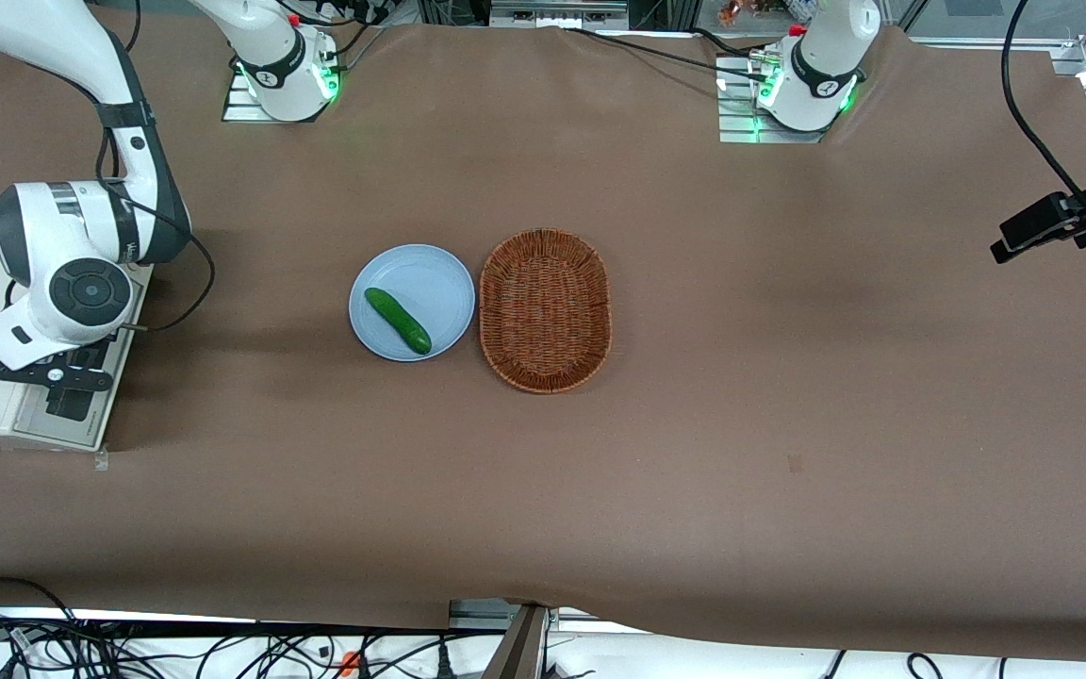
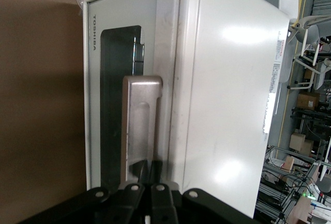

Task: Open oven door with right arm only

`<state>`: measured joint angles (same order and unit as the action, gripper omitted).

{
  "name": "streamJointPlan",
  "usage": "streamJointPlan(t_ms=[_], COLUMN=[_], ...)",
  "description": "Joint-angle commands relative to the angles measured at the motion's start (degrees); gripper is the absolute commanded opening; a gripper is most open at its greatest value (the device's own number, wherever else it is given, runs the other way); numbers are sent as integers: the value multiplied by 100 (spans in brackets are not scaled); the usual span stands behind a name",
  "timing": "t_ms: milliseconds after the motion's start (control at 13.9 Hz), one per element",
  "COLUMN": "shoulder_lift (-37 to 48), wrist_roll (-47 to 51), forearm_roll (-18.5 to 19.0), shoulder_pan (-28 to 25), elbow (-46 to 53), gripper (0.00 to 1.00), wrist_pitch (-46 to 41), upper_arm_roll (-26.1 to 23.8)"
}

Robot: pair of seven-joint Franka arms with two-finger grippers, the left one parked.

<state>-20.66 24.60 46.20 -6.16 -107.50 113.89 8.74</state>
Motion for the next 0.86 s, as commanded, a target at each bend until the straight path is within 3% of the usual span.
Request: streamJointPlan(t_ms=[0, 577, 793], shoulder_lift=[-52, -52, -61], wrist_roll=[159, 45, 28], forearm_roll=[-5, -287, -690], shoulder_pan=[-8, -17, -26], elbow=[-201, -289, -289], gripper=[0, 0, 0], wrist_pitch=[537, 625, 617], upper_arm_roll=[32, -91, -214])
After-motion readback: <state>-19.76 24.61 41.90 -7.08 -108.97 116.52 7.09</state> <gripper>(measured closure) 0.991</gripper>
